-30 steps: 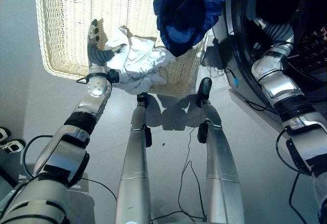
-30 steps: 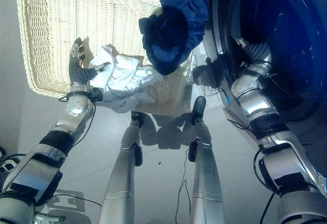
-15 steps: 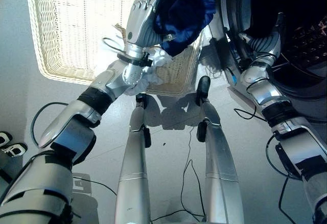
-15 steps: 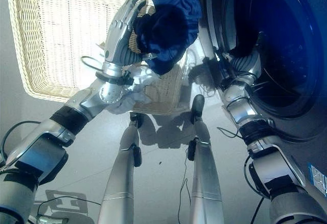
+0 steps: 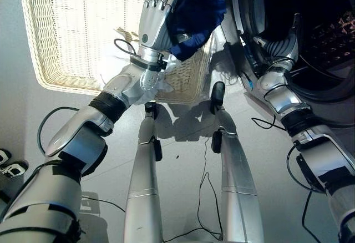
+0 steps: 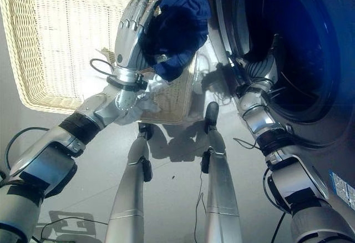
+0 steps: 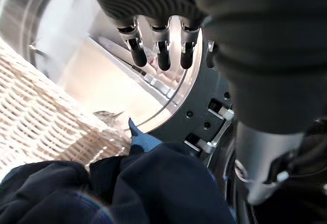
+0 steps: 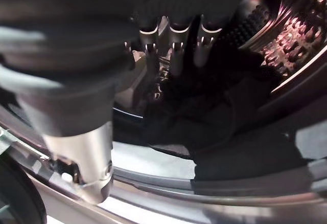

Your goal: Put the clothes into the washing machine.

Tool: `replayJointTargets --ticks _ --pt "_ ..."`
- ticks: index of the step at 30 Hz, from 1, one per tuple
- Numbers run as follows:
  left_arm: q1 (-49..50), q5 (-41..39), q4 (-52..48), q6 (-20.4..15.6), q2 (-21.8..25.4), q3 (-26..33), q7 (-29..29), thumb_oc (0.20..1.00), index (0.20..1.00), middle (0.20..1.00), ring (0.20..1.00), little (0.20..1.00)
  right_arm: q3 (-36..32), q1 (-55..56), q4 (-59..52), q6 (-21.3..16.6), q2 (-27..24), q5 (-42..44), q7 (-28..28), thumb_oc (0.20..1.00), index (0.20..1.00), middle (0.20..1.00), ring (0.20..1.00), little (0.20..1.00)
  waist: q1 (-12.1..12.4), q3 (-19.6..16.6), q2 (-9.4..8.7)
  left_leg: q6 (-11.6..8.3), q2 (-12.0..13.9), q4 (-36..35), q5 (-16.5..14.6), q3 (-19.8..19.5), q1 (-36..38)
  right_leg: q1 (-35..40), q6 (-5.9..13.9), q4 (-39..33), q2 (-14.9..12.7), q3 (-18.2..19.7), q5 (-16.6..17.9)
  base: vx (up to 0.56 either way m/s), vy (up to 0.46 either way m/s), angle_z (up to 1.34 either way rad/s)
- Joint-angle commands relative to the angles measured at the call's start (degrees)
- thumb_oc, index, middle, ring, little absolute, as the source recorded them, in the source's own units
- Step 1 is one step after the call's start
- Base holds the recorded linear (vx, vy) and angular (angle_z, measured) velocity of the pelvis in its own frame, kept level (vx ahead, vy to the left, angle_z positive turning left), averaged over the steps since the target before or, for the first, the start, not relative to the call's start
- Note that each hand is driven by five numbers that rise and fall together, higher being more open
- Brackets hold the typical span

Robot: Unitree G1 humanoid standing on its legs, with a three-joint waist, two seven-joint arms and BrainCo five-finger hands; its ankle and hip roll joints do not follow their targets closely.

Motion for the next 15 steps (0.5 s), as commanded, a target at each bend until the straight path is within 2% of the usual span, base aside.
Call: replayJointTargets --ticks 1,2,6,15 --pt "-2.8 2.0 1.7 0.8 -1.4 1.9 -0.6 1.0 1.0 1.0 1.0 1.0 1.6 -0.5 -1.9 -2.6 -0.3 -0.2 -0.9 1.0 1.0 1.0 1.0 1.0 -0.6 -1.3 1.03 1.42 -2.9 3.0 -2.8 -0.1 -1.1 2.0 4.95 -1.0 4.4 -1.9 1.5 0.0 0.0 0.0" --pt "-3.2 0.9 4.4 1.5 -1.2 1.1 -3.7 1.0 1.0 1.0 1.0 1.0 2.3 -0.7 -1.4 -3.1 -0.3 0.1 -0.9 1.0 1.0 1.0 1.0 1.0 -0.8 -1.3 1.0 1.19 -2.8 3.1 -3.1 0.0 -0.4 2.6 5.12 -1.1 4.5 -1.8 1.3 0.0 0.0 0.0" --pt "-3.4 -0.4 6.9 1.2 -1.0 0.0 -7.4 1.0 1.0 1.0 1.0 1.0 2.3 -0.6 -0.9 -3.9 -0.1 0.1 -1.1 1.0 1.0 1.0 1.0 1.0 -1.0 -1.3 1.08 1.06 -2.6 3.0 -3.1 0.2 -0.3 2.7 5.25 -1.3 4.5 -1.7 1.4 0.0 0.0 0.0" --pt "-4.4 -2.3 12.4 0.5 -2.2 -1.9 -11.8 1.0 1.0 1.0 1.0 1.0 4.0 -2.6 0.4 -4.6 0.2 0.4 -1.4 1.0 1.0 1.0 1.0 1.0 -1.4 -1.3 0.94 0.88 -2.1 2.6 -2.8 0.6 -0.8 2.2 5.29 -1.5 4.7 -1.2 1.4 0.0 0.003 -0.01"
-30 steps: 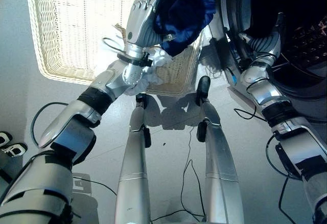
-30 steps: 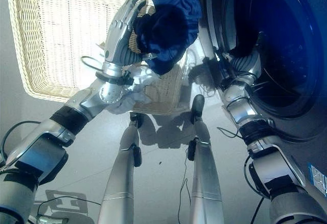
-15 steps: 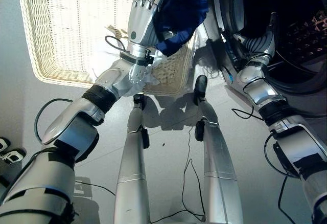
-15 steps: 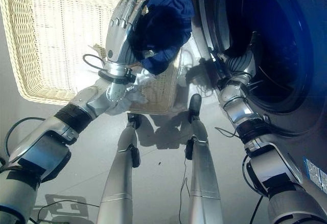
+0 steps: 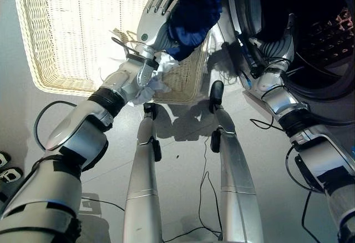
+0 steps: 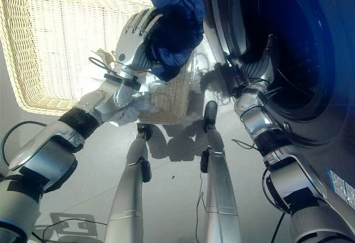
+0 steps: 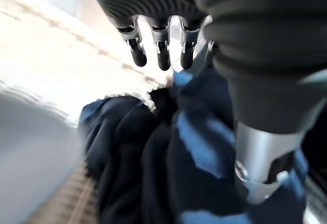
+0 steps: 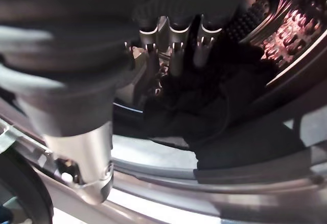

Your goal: Put the clothes into the washing machine.

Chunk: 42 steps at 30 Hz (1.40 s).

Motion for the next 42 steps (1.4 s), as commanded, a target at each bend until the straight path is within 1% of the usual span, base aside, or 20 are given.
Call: replayJointTargets --ticks 1,5,6,9,12,15,16,17,18,19,22,23,26,30,31,33,34,35,38,42 --pt "-2.3 -1.2 2.3 -1.6 -1.9 1.4 -1.7 1.0 1.0 1.0 1.0 1.0 1.9 -2.0 -0.4 -2.3 -0.3 0.4 -1.5 1.0 1.0 1.0 1.0 1.0 -1.2 -1.3 0.86 0.89 -2.4 2.5 -2.4 -0.2 -1.2 2.2 5.26 -1.0 4.4 -2.0 1.1 -0.01 0.007 -0.04" --pt "-2.3 -1.5 3.2 -1.4 -2.4 0.3 -3.6 1.0 1.0 1.0 1.0 1.0 1.9 -1.9 -0.6 -2.1 0.4 0.3 -1.9 1.0 1.0 1.0 1.0 1.0 -1.3 -1.3 0.73 0.86 -2.3 2.4 -2.8 -0.1 -0.7 2.6 5.39 -1.1 4.6 -1.8 0.9 0.0 -0.006 -0.04" --pt "-2.7 -1.5 3.5 -1.6 -2.4 0.3 -3.6 1.0 1.0 1.0 1.0 1.0 2.0 -2.4 -0.4 -2.1 0.3 0.4 -1.8 1.0 1.0 1.0 1.0 1.0 -1.3 -1.3 0.71 0.88 -2.3 2.3 -2.4 -0.2 -1.1 2.1 5.38 -1.2 4.5 -1.8 1.2 0.0 0.0 0.0" --pt "-2.8 -1.8 4.2 -2.2 -2.6 -0.2 -3.6 1.0 1.0 1.0 1.0 1.0 2.3 -2.4 -0.2 -2.3 0.3 0.6 -1.8 1.0 1.0 1.0 1.0 1.0 -1.4 -1.3 0.59 0.82 -2.2 2.3 -2.8 -0.1 -0.7 2.5 5.44 -1.3 4.5 -1.8 1.1 0.0 0.0 0.0" --pt "-3.2 -1.6 4.7 -3.4 -2.9 -0.4 -3.3 1.0 1.0 1.0 1.0 1.0 2.6 -3.1 -0.1 -2.3 0.6 0.6 -1.9 1.0 1.0 1.0 1.0 1.0 -1.6 -1.3 0.45 0.77 -2.2 2.3 -2.4 -0.1 -1.2 2.0 5.43 -1.4 4.7 -1.6 1.5 0.0 0.0 0.0" --pt "-2.8 -1.8 4.4 -4.2 -3.9 -0.1 -2.0 1.0 1.0 1.0 1.0 1.0 2.5 -2.6 -0.3 -2.1 1.4 0.1 -2.2 1.0 1.0 1.0 1.0 1.0 -1.6 -1.3 0.21 0.73 -2.1 2.3 -2.7 -0.2 -0.8 2.5 5.45 -1.3 4.8 -1.4 1.1 0.0 0.0 0.0" --pt "-3.3 -2.6 4.4 -4.7 -4.4 0.0 -0.5 1.0 1.0 1.0 1.0 1.0 2.6 -3.1 -0.4 -1.9 1.6 0.1 -2.3 1.0 1.0 1.0 1.0 1.0 -1.7 -1.3 0.12 0.76 -2.2 2.3 -2.4 -0.3 -1.4 1.9 5.45 -1.3 4.8 -1.3 1.4 0.0 0.0 0.0" --pt "-3.1 -2.7 4.4 -4.9 -4.6 0.0 -0.1 1.0 1.0 1.0 1.0 1.0 2.6 -2.9 -0.4 -1.9 1.7 0.1 -2.4 1.0 1.0 1.0 1.0 1.0 -1.7 -1.3 0.08 0.75 -2.1 2.4 -2.8 -0.3 -1.0 2.3 5.46 -1.2 4.9 -1.3 1.1 0.0 0.0 0.0" --pt "-3.4 -2.9 4.4 -4.9 -4.7 0.2 0.4 1.0 1.0 1.0 1.0 1.0 2.6 -3.2 -0.4 -1.8 1.7 0.1 -2.4 1.0 1.0 1.0 1.0 1.0 -1.7 -1.3 0.05 0.77 -2.2 2.3 -2.5 -0.3 -1.5 1.8 5.46 -1.3 4.8 -1.3 1.4 0.0 0.0 0.0" --pt "-3.4 -3.1 4.4 -5.4 -5.7 1.0 2.9 1.0 1.0 1.0 1.0 1.0 2.6 -3.3 -0.2 -1.9 2.2 0.1 -2.5 1.0 1.0 1.0 1.0 1.0 -1.8 -1.3 -0.12 0.83 -2.2 2.3 -2.5 -0.4 -1.6 1.7 5.48 -1.1 4.9 -1.2 1.3 0.0 0.0 0.0" --pt "-3.1 -2.7 4.3 -5.1 -6.8 1.7 4.9 1.0 1.0 1.0 1.0 1.0 2.5 -3.1 -0.3 -1.8 2.8 -0.1 -2.5 1.0 1.0 1.0 1.0 1.0 -1.8 -1.3 -0.42 0.81 -2.2 2.5 -3.0 -0.6 -1.2 2.3 5.53 -1.1 5.0 -1.3 1.1 0.0 -0.023 0.0" --pt "-3.2 -1.8 4.0 -5.1 -7.5 2.4 6.8 1.0 1.0 1.0 1.0 1.0 2.4 -3.4 -0.8 -1.5 3.2 -0.3 -2.7 1.0 1.0 1.0 1.0 1.0 -1.8 -1.3 -0.66 0.81 -2.2 1.9 -2.4 -0.8 -1.6 1.9 5.56 -1.5 5.0 -1.4 1.6 -0.01 -0.036 -0.01" --pt "-3.4 -1.2 3.5 -4.5 -8.5 2.7 7.7 1.0 1.0 1.0 1.0 1.0 2.1 -3.4 -1.0 -1.3 3.9 -0.6 -2.9 1.0 1.0 1.0 1.0 1.0 -1.9 -1.3 -0.87 0.86 -2.3 1.9 -2.5 -1.0 -1.8 1.8 5.62 -1.4 5.1 -1.4 1.6 0.0 -0.027 -0.01" --pt "-3.3 0.4 3.7 -2.8 -10.3 3.1 7.0 1.0 1.0 1.0 1.0 1.0 1.6 -3.2 -1.7 -1.1 5.1 -0.9 -3.2 1.0 1.0 1.0 1.0 1.0 -2.1 -1.3 -1.28 0.95 -2.4 1.9 -2.6 -1.2 -1.9 1.5 5.76 -1.2 5.2 -1.4 1.9 0.0 -0.043 -0.01" --pt "-3.3 0.9 3.8 -1.7 -10.7 3.0 6.9 1.0 1.0 1.0 1.0 1.0 1.5 -3.0 -2.1 -1.1 5.4 -1.2 -3.3 1.0 1.0 1.0 1.0 1.0 -2.2 -1.3 -1.45 0.96 -2.5 1.9 -2.6 -1.3 -1.9 1.5 5.8 -1.3 5.3 -1.4 2.1 0.0 0.0 0.0" --pt "-3.4 1.2 4.0 -0.6 -11.0 2.8 6.1 1.0 1.0 1.0 1.0 1.0 1.5 -3.0 -2.3 -1.2 5.6 -1.4 -3.5 1.0 1.0 1.0 1.0 1.0 -2.3 -1.3 -1.55 0.97 -2.5 2.0 -2.6 -1.3 -1.8 1.5 5.84 -1.3 5.3 -1.5 2.1 0.0 0.0 0.0" --pt "-3.5 1.1 4.3 0.1 -11.1 2.5 5.2 0.391 0.391 0.391 0.391 0.391 1.5 -2.9 -2.4 -1.3 5.8 -1.4 -3.7 1.0 1.0 1.0 1.0 1.0 -2.4 -1.3 -1.61 0.96 -2.5 2.0 -2.7 -1.3 -1.8 1.5 5.88 -1.3 5.3 -1.4 2.2 0.0 0.0 0.0" --pt "-3.6 1.0 4.4 0.2 -11.1 2.4 4.9 0.2 0.2 0.2 0.2 0.2 1.5 -2.9 -2.5 -1.3 5.9 -1.5 -3.8 1.0 1.0 1.0 1.0 1.0 -2.4 -1.3 -1.63 0.95 -2.5 2.0 -2.7 -1.3 -1.8 1.5 5.89 -1.3 5.3 -1.4 2.3 0.0 0.0 0.0" --pt "-3.4 1.0 5.0 1.5 -11.3 1.8 3.2 0.2 0.2 0.2 0.2 0.2 1.5 -2.5 -2.9 -1.8 5.9 -1.7 -3.9 1.0 1.0 1.0 1.0 1.0 -2.6 -1.3 -1.76 0.9 -2.6 2.1 -2.6 -1.3 -1.8 1.5 5.98 -1.5 5.4 -1.2 2.5 0.0 0.0 0.0" --pt "-3.6 0.5 6.1 2.5 -11.1 1.4 2.6 0.2 0.2 0.2 0.2 0.2 1.5 -2.5 -3.3 -2.0 6.0 -1.9 -4.1 1.0 1.0 1.0 1.0 1.0 -2.8 -1.3 -1.87 0.93 -2.5 2.3 -2.6 -1.3 -1.8 1.4 6.08 -1.4 5.4 -1.1 2.6 0.0 0.0 0.0"
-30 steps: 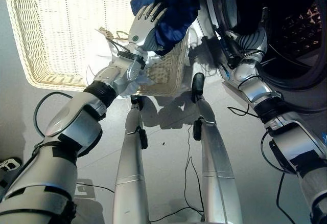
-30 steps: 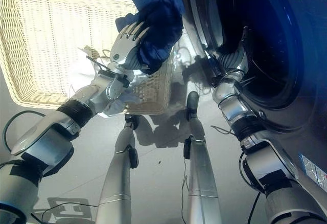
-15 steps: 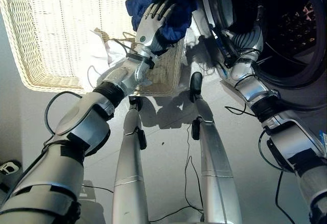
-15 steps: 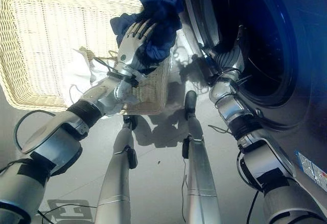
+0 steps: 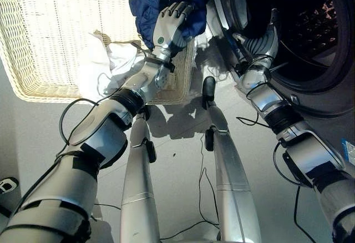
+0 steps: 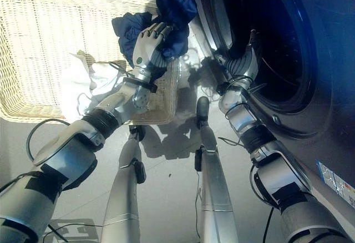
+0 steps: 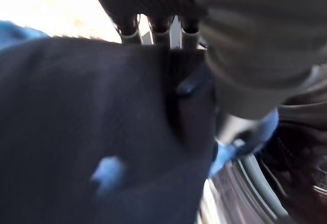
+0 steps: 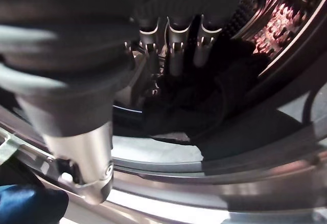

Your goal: Put the clothes into the washing machine.

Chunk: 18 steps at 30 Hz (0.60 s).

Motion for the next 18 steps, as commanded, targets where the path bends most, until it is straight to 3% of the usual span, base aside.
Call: replayJointTargets --ticks 1,18 --pt "0.0 1.7 3.1 0.1 -1.4 1.4 -1.6 0.2 0.2 0.2 0.2 0.2 0.0 -0.4 -2.2 -2.0 1.0 -1.7 -1.9 1.0 1.0 1.0 1.0 1.0 0.2 -1.1 -1.57 1.17 -3.6 1.9 -2.4 -1.2 -0.4 1.9 6.41 0.1 4.0 -1.2 1.7 0.0 0.0 0.0" --pt "0.8 -1.9 4.6 -1.7 0.6 2.9 1.0 0.2 0.2 0.2 0.2 0.2 -0.3 0.3 -3.3 -3.3 0.2 -1.4 -1.5 1.0 1.0 1.0 1.0 1.0 0.5 -1.1 -1.05 0.92 -3.7 1.7 -2.0 -1.5 -0.4 1.7 6.51 0.0 3.6 -1.0 1.9 0.0 0.0 0.0"
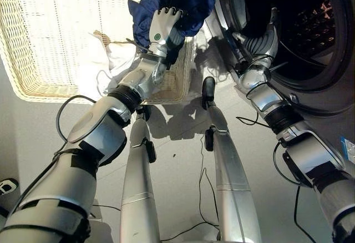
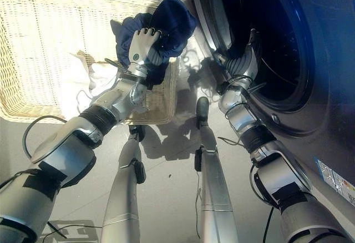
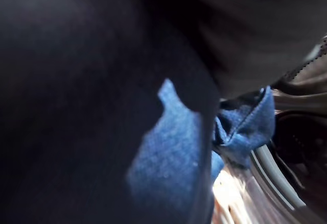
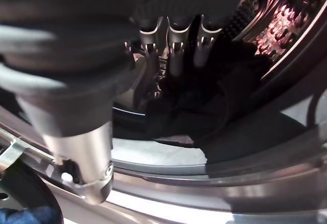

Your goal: Put the clothes into the washing machine.

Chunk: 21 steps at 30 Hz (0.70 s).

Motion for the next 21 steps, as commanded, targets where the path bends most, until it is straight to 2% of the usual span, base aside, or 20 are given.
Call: replayJointTargets --ticks 1,4,6,7,8,9,10,11,12,14,15,16,17,21 --pt "1.4 -3.4 1.9 -2.5 -0.4 3.4 2.6 0.2 0.2 0.2 0.2 0.2 -0.4 0.4 -3.5 -3.7 0.3 -1.0 -1.1 1.0 1.0 1.0 1.0 1.0 0.5 -1.1 -1.05 0.94 -3.7 1.2 -2.0 -1.6 -0.3 1.7 6.62 -0.2 3.6 -1.0 1.7 0.0 0.0 0.0" --pt "3.2 -10.7 0.4 -6.5 -0.5 6.6 4.3 0.2 0.2 0.2 0.2 0.2 -0.8 1.5 -5.1 -6.9 0.7 2.9 2.5 1.0 1.0 1.0 1.0 1.0 0.8 -1.1 -1.15 1.02 -3.7 1.0 -2.2 -1.7 0.2 2.1 6.6 -0.2 3.7 -1.1 1.4 0.0 -0.011 0.0" --pt "5.9 -18.4 -3.1 -12.3 -0.7 11.5 4.0 0.2 0.2 0.2 0.2 0.2 -2.1 3.4 -7.5 -11.0 1.6 9.9 8.3 1.0 1.0 1.0 1.0 1.0 1.1 -1.1 -1.13 1.12 -3.9 0.6 -2.1 -1.8 0.3 2.2 6.44 -0.3 3.7 -1.3 1.3 0.0 -0.033 -0.01" --pt "6.6 -20.1 -4.0 -14.1 -0.7 12.4 4.3 0.2 0.2 0.2 0.2 0.2 -2.4 3.9 -8.1 -11.8 1.9 11.6 9.8 1.0 1.0 1.0 1.0 1.0 1.2 -1.1 -1.11 1.12 -3.9 0.5 -2.1 -1.8 0.3 2.2 6.41 -0.4 3.7 -1.4 1.2 0.0 -0.044 -0.01" --pt "9.8 -24.8 -8.7 -19.1 -0.6 16.2 2.4 0.2 0.2 0.2 0.2 0.2 -4.3 6.6 -11.3 -13.4 2.9 15.8 14.3 1.0 1.0 1.0 1.0 1.0 1.6 -1.1 -1.0 1.22 -4.2 0.4 -2.1 -2.1 0.2 2.2 6.25 -0.4 3.7 -1.5 1.0 0.0 0.0 0.0" --pt "9.8 -24.8 -8.7 -19.1 -0.6 16.2 2.4 0.2 0.2 0.2 0.2 0.2 -4.3 6.6 -11.3 -13.4 2.9 15.8 14.3 1.0 1.0 1.0 1.0 1.0 1.6 -1.1 -1.0 1.22 -4.2 0.4 -2.1 -2.1 0.2 2.2 6.25 -0.4 3.7 -1.5 1.0 0.0 -0.049 0.0" --pt "13.5 -28.8 -13.1 -23.7 -1.0 19.1 0.2 0.2 0.2 0.2 0.2 0.2 -6.3 10.1 -15.1 -14.8 3.9 19.3 18.3 1.0 1.0 1.0 1.0 1.0 2.0 -1.1 -0.82 1.38 -4.5 0.3 -2.2 -2.3 0.2 2.2 6.11 -0.4 3.5 -1.8 1.0 0.0 -0.033 0.01" --pt "14.8 -30.5 -14.8 -25.4 -1.3 20.2 -0.9 0.2 0.2 0.2 0.2 0.2 -7.1 11.3 -16.5 -15.0 4.4 20.5 19.9 1.0 1.0 1.0 1.0 1.0 2.1 -1.1 -0.74 1.48 -4.6 0.2 -2.1 -2.4 0.2 2.2 6.05 -0.3 3.5 -1.9 0.9 -0.01 -0.054 0.02" --pt "18.0 -34.2 -18.5 -29.8 -2.2 23.2 -4.9 0.2 0.2 0.2 0.2 0.2 -8.5 14.0 -19.4 -16.1 5.3 22.7 23.0 1.0 1.0 1.0 1.0 1.0 2.5 -1.1 -0.55 1.72 -4.9 0.1 -2.1 -2.6 0.4 2.2 5.93 -0.1 3.5 -2.1 0.8 0.0 -0.042 0.01" --pt "20.5 -37.0 -21.9 -31.9 -3.1 25.4 -9.7 0.2 0.2 0.2 0.2 0.2 -9.9 16.3 -22.7 -16.1 6.7 24.0 25.7 1.0 1.0 1.0 1.0 1.0 2.7 -1.1 -0.4 1.95 -5.1 -0.3 -2.1 -2.8 0.6 2.3 5.83 -0.1 3.3 -2.3 0.7 0.0 -0.036 0.02" --pt "23.1 -41.1 -26.2 -33.2 -4.0 27.5 -17.3 0.2 0.2 0.2 0.2 0.2 -11.1 18.4 -26.1 -15.8 7.9 25.0 28.3 1.0 1.0 1.0 1.0 1.0 3.1 -1.1 -0.16 2.14 -5.3 -0.6 -2.0 -2.8 0.7 2.3 5.74 0.0 3.0 -2.6 0.6 0.0 -0.019 0.03" --pt "23.4 -41.7 -26.7 -33.3 -4.0 27.7 -18.2 0.2 0.2 0.2 0.2 0.2 -11.2 18.7 -26.5 -15.8 8.0 25.0 28.5 1.0 1.0 1.0 1.0 1.0 3.1 -1.1 -0.12 2.17 -5.3 -0.7 -1.9 -2.8 0.8 2.4 5.73 -0.1 3.0 -2.6 0.6 0.0 -0.013 0.05" --pt "25.2 -46.8 -30.1 -34.1 -4.4 28.7 -26.3 0.2 0.2 0.2 0.2 0.2 -11.8 20.2 -28.8 -16.1 8.4 26.3 31.3 1.0 1.0 1.0 1.0 1.0 3.2 -1.1 0.13 2.4 -5.5 -1.0 -1.8 -2.9 1.0 2.5 5.59 -0.1 2.8 -2.8 0.6 0.0 0.001 0.05" --pt "27.9 -50.7 -36.0 -34.7 -4.6 30.1 -33.4 0.2 0.2 0.2 0.2 0.2 -12.7 22.3 -32.8 -15.4 8.8 28.5 36.0 1.0 1.0 1.0 1.0 1.0 3.4 -1.1 0.59 2.63 -5.7 -1.3 -1.5 -2.9 1.5 3.0 5.38 -0.2 2.5 -3.1 0.6 0.0 0.003 0.03"
